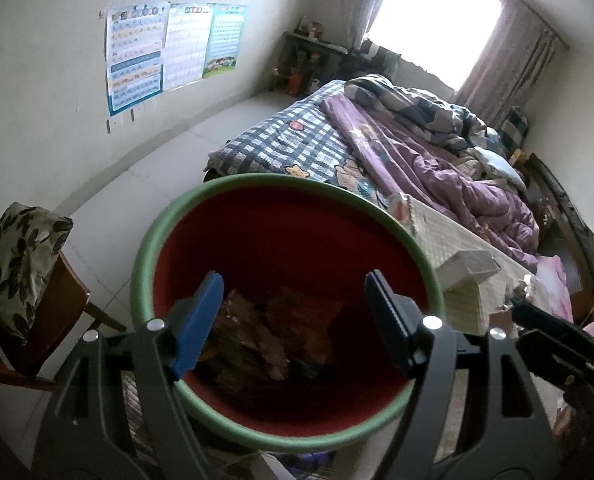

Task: Collect trash
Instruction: 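Open both grippers to drop the wrapper and bag into the bucket, then return to the mat and grasp a yellow cartoon-printed bag with the right gripper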

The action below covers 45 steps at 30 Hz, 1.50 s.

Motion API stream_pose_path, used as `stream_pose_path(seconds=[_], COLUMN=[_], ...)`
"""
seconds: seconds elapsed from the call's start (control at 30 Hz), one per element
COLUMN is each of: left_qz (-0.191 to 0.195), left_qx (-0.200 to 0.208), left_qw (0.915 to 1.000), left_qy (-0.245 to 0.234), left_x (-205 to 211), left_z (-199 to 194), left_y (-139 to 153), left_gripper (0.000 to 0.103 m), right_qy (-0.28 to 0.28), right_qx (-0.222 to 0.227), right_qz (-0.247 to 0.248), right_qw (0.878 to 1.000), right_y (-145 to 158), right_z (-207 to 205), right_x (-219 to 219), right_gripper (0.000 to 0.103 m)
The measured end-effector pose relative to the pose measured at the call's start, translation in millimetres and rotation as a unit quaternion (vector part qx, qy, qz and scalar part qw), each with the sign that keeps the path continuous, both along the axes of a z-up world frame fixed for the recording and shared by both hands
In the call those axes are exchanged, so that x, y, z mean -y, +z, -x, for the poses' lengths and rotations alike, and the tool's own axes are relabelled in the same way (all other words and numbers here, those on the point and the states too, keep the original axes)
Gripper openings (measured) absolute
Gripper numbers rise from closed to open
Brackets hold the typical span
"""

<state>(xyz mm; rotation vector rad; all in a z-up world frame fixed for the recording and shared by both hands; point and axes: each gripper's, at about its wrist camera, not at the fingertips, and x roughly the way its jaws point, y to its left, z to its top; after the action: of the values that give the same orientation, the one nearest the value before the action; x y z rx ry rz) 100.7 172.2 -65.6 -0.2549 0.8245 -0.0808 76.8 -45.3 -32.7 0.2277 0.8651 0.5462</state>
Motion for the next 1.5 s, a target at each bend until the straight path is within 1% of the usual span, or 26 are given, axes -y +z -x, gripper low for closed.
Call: stream_pose_path(seconds=[0.4,0.7,1.0,1.13,1.3,1.4,1.5], left_qz=[-0.007,-0.011,-0.019,-0.02,-0.015,-0.009,-0.007], left_qx=[0.009,0.011,0.012,0.003,-0.008,-0.016,-0.022], left_qw=[0.9999,0.9999,0.9997,0.9992,0.9978,0.9964,0.9951], left_qy=[-0.007,-0.007,-0.013,-0.034,-0.063,-0.083,-0.096], left_x=[57,100,138,166,201,223,238], left_z=[29,50,61,62,60,59,59], left_y=[10,11,13,8,0,-5,-9], left_gripper=[0.071,0.071,0.071,0.071,0.071,0.071,0.071], right_qy=[-0.041,-0.075,-0.118,-0.145,-0.169,-0.176,-0.173], right_qx=[-0.017,-0.04,-0.059,-0.067,-0.071,-0.074,-0.075], right_qz=[-0.008,-0.001,-0.002,-0.005,-0.006,-0.005,0.002], right_qw=[0.999,0.996,0.991,0.987,0.983,0.982,0.982], right_y=[-8,-29,-47,-54,-56,-58,-58], right_z=[34,64,86,95,101,101,95], right_x=[86,156,224,258,285,295,297], right_gripper=[0.077,0.077,0.077,0.077,0.077,0.077,0.077])
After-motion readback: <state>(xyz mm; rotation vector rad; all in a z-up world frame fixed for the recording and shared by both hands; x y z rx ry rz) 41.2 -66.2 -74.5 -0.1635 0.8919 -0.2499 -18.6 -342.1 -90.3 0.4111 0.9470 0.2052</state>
